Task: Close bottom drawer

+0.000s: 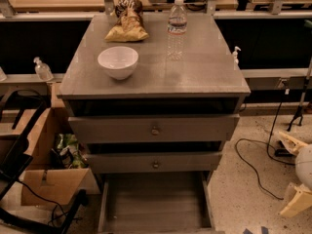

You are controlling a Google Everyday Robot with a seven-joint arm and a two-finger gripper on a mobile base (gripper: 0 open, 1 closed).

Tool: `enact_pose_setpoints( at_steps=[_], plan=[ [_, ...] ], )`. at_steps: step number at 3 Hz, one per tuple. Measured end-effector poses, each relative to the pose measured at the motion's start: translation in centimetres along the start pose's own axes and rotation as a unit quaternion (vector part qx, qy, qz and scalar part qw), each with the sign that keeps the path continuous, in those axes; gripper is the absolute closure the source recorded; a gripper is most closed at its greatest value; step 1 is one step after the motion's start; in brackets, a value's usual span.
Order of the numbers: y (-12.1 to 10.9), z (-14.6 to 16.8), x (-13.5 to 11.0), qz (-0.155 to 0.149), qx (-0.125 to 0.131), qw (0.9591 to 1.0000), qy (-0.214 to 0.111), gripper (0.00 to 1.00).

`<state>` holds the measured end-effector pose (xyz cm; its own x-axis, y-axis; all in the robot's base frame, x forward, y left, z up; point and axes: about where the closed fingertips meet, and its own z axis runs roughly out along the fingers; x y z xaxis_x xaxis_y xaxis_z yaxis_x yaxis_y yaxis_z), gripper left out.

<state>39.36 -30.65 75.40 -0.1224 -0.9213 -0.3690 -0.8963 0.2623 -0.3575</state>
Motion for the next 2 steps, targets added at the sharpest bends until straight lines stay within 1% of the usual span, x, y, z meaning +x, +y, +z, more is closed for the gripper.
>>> enact_pose_setpoints(
  at_steps=[1,2],
  plan=[
    [-0.42,0.15,0.04,-0.016,0.007,0.9998,0.001,0.0],
    [0.44,0.5,-0.26,-0.013,0.007,0.9999,0.007,0.0]
  ],
)
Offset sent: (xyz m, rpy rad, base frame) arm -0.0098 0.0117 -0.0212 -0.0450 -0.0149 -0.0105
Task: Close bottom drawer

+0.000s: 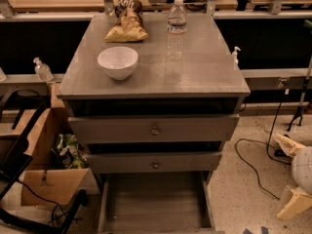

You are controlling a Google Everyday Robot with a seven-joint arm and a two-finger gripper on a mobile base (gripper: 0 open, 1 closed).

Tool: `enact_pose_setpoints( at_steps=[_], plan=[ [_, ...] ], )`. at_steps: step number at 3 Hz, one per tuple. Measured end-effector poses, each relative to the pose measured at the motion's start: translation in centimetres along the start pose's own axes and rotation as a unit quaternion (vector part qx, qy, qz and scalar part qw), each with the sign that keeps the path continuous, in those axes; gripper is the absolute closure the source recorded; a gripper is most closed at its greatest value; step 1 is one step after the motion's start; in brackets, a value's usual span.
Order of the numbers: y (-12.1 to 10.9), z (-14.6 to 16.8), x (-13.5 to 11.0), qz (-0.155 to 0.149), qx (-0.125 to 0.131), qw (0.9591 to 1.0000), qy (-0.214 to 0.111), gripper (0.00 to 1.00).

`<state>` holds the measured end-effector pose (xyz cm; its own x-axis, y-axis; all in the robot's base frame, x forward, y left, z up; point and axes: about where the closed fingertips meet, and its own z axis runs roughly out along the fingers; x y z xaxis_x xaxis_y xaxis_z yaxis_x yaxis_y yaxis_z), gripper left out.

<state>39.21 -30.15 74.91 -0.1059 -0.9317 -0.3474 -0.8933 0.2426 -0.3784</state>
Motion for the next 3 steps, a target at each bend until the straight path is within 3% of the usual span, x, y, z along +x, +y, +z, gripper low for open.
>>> enact_pose_setpoints(
  at_steps=[2,3],
  plan=[
    [5.8,7.9,3.6,0.057,-0.001,0.9979,-0.03,0.0],
    [7.9,13.3,5.3,0.08,-0.006,0.995,-0.06,0.17]
  ],
)
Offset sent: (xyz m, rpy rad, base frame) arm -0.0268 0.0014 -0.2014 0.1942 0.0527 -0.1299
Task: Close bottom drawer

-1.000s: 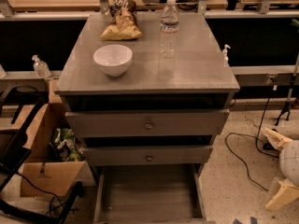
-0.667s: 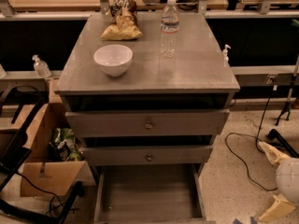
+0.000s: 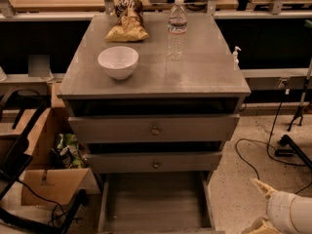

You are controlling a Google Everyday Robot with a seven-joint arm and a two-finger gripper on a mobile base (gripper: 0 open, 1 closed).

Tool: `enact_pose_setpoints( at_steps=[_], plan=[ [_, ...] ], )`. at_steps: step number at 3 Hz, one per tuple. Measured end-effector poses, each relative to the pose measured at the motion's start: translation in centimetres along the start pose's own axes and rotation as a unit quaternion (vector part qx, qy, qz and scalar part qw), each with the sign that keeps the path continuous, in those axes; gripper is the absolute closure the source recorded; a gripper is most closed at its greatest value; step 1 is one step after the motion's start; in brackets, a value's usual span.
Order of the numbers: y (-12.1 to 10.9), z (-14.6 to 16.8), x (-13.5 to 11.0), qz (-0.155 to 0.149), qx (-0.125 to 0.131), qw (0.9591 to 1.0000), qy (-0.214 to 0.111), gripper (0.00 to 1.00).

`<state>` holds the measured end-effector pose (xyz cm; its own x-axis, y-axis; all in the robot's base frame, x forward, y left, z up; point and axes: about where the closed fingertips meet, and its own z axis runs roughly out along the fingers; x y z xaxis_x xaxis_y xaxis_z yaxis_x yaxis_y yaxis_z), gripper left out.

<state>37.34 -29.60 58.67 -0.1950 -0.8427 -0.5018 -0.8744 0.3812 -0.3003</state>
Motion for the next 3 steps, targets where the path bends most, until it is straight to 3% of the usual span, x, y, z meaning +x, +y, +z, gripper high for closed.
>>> enact_pose_setpoints(
  at_steps=[1,2,3],
  plan=[
    [1.0,5.2,2.2,0.021,-0.002,0.9989,-0.042,0.42],
    [3.0,10.6,4.2,0.05,-0.02,0.995,-0.084,0.65],
    [6.7,14.7,6.1,0.073,-0.042,0.9898,-0.115,0.88]
  ],
)
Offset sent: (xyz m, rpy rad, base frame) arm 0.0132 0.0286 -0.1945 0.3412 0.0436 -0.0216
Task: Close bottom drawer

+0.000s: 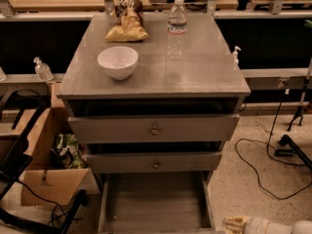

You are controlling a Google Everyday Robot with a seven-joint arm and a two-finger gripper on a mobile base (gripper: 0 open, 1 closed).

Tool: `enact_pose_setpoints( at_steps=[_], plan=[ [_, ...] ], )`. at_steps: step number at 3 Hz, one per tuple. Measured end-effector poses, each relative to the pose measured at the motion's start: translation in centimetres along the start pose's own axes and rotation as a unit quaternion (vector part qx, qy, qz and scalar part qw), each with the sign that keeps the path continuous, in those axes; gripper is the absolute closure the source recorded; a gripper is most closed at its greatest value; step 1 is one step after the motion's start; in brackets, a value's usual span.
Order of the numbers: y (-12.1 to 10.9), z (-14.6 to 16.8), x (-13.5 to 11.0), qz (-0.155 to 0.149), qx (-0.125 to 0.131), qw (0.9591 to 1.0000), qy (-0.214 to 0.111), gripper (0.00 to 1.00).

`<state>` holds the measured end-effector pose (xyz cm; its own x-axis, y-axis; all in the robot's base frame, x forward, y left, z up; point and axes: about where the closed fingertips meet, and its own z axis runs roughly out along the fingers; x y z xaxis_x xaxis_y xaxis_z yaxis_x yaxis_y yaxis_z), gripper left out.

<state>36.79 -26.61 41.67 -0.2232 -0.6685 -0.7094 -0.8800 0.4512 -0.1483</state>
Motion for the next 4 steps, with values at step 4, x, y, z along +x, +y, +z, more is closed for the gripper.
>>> enact_pose_setpoints(
  at_steps=[4],
  plan=[
    [2.2,10.0,8.8,0.078,-0.063,0.9949,-0.014,1.0]
  ],
)
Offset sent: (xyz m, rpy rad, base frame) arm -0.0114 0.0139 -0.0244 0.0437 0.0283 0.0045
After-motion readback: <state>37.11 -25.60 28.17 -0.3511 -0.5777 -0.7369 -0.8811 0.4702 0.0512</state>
